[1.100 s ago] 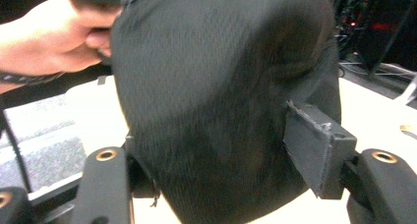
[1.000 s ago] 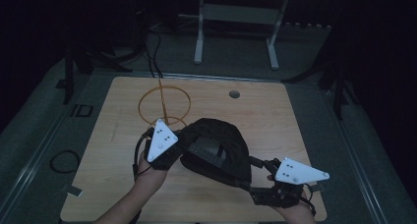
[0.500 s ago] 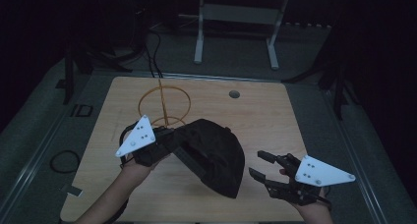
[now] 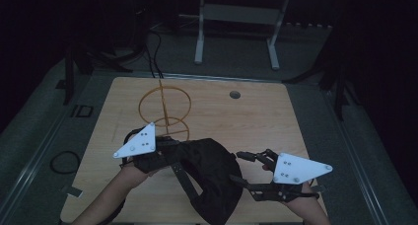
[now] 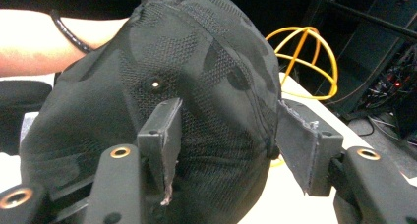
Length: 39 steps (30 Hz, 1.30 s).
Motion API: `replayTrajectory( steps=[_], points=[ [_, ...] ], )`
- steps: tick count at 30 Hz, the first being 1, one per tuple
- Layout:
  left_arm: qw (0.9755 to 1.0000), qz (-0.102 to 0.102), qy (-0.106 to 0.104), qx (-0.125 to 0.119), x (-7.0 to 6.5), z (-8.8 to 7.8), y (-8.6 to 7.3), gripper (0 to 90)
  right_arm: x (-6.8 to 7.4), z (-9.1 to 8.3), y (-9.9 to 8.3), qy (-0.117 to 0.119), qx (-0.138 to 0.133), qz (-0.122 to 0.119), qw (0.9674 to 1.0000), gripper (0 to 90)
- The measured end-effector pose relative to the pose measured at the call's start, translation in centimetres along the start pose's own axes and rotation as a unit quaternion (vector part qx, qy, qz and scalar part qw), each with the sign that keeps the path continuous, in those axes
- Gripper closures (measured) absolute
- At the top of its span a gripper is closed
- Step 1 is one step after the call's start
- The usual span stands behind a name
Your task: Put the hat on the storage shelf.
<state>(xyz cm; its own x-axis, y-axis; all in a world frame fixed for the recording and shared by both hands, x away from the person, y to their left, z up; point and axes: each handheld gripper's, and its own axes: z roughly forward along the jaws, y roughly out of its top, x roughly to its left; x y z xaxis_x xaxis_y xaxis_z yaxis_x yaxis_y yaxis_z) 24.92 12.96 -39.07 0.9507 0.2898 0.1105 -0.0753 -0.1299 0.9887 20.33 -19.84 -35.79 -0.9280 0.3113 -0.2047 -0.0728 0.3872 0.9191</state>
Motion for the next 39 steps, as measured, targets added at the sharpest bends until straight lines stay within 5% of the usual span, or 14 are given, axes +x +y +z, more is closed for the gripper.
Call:
replayTrajectory(
  steps=[5,8,13,16,26,32,39],
  points=[
    [0.9997,0.014,-0.022,0.002,-0.5,0.4,0.2,88.9,0.1,1.0,0.0,0.01,0.009,-0.009,0.9999,42.8],
    [0.9996,0.011,-0.027,-0.001,-0.4,0.5,0.2,88.9,0.2,1.3,0.1,0.017,0.005,-0.02,0.9996,50.7],
    [0.9996,0.003,-0.028,-0.004,-0.2,0.5,0.1,88.9,0.3,1.1,0.2,0.013,-0.003,-0.024,0.9996,79.4],
    [0.9997,0.005,-0.026,-0.001,-0.3,0.7,0.1,88.9,0.4,1.2,0.1,0.014,0.001,-0.028,0.9995,87.2],
    [0.9998,-0.01,-0.006,0.017,0.1,0.9,-0.2,88.3,0.1,0.8,-0.2,0.007,-0.037,0.031,0.9988,88.7],
    [0.9989,-0.023,0.025,0.032,0.2,0.4,-0.2,72.1,-0.5,0.2,0.1,-0.01,-0.044,0.041,0.9981,88.8],
    [0.9967,-0.022,0.058,0.052,-0.1,-0.4,-0.7,66.4,-1.4,-0.7,0.4,-0.041,-0.05,0.047,0.9968,88.7]
  ],
)
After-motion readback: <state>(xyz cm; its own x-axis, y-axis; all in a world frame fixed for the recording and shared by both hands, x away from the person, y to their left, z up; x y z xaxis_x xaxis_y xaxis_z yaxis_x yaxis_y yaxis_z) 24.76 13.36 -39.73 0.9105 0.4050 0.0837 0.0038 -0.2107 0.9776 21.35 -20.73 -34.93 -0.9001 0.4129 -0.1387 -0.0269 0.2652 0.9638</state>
